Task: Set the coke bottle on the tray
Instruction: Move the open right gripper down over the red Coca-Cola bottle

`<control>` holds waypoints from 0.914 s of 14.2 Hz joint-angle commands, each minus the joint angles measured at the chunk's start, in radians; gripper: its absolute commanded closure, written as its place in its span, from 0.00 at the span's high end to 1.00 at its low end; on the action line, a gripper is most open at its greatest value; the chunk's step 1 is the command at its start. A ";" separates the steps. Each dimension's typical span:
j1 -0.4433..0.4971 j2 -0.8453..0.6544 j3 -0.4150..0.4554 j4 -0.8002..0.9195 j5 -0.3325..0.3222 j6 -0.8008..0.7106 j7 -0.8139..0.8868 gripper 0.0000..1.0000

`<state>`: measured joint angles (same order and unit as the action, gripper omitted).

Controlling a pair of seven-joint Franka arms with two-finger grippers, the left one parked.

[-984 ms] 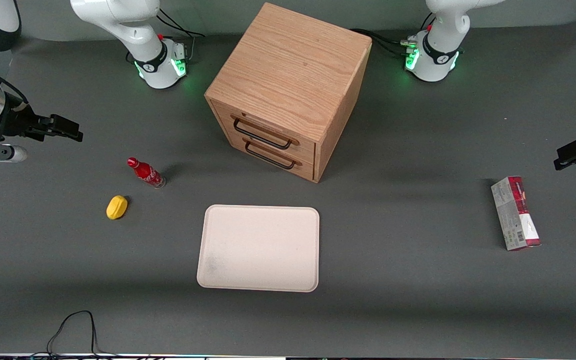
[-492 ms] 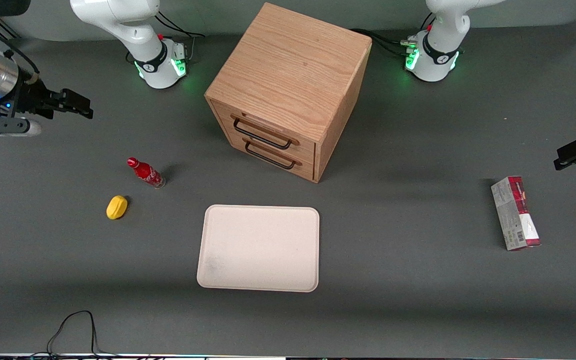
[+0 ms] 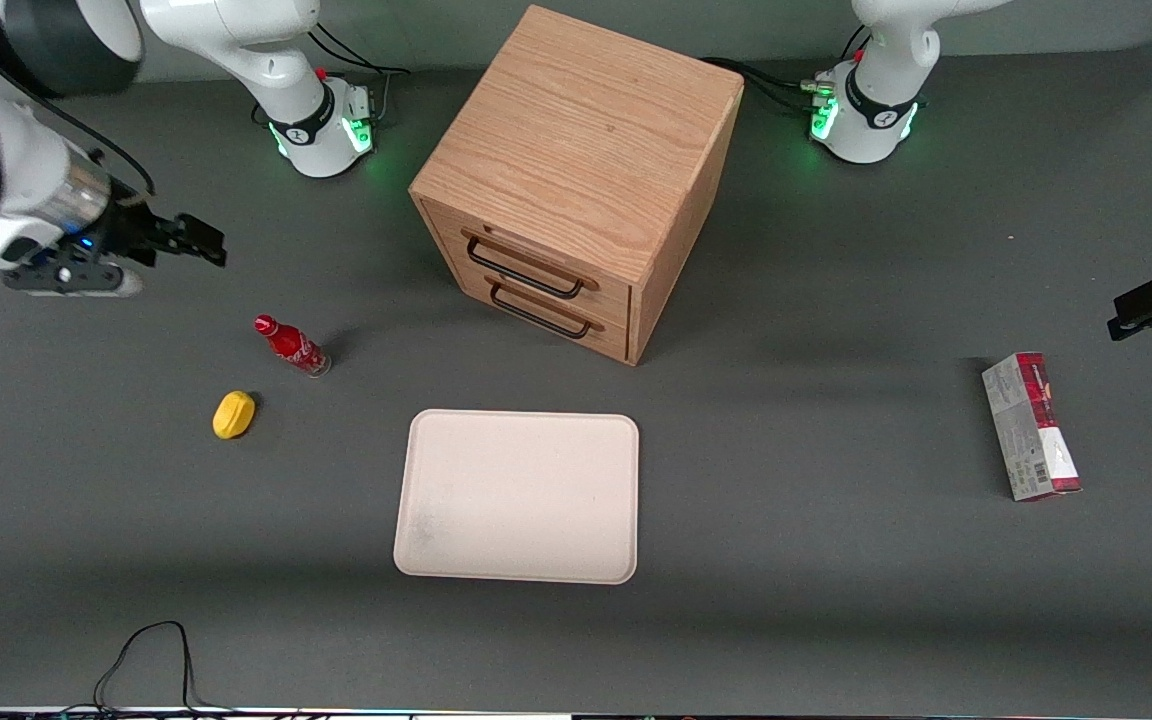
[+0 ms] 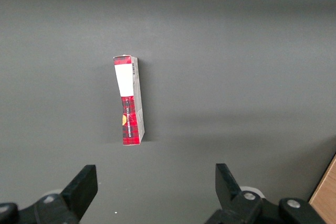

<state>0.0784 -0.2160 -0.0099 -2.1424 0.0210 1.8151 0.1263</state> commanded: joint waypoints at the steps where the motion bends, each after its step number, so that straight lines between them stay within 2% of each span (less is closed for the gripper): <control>1: 0.001 -0.003 -0.010 -0.138 0.005 0.175 -0.011 1.00; 6: 0.003 0.070 -0.010 -0.290 0.005 0.472 -0.013 1.00; 10: 0.003 0.130 -0.010 -0.309 0.005 0.556 -0.011 0.99; 13: 0.003 0.144 -0.009 -0.310 0.004 0.564 -0.013 0.99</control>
<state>0.0783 -0.0741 -0.0144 -2.4484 0.0211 2.3596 0.1260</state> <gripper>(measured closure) 0.004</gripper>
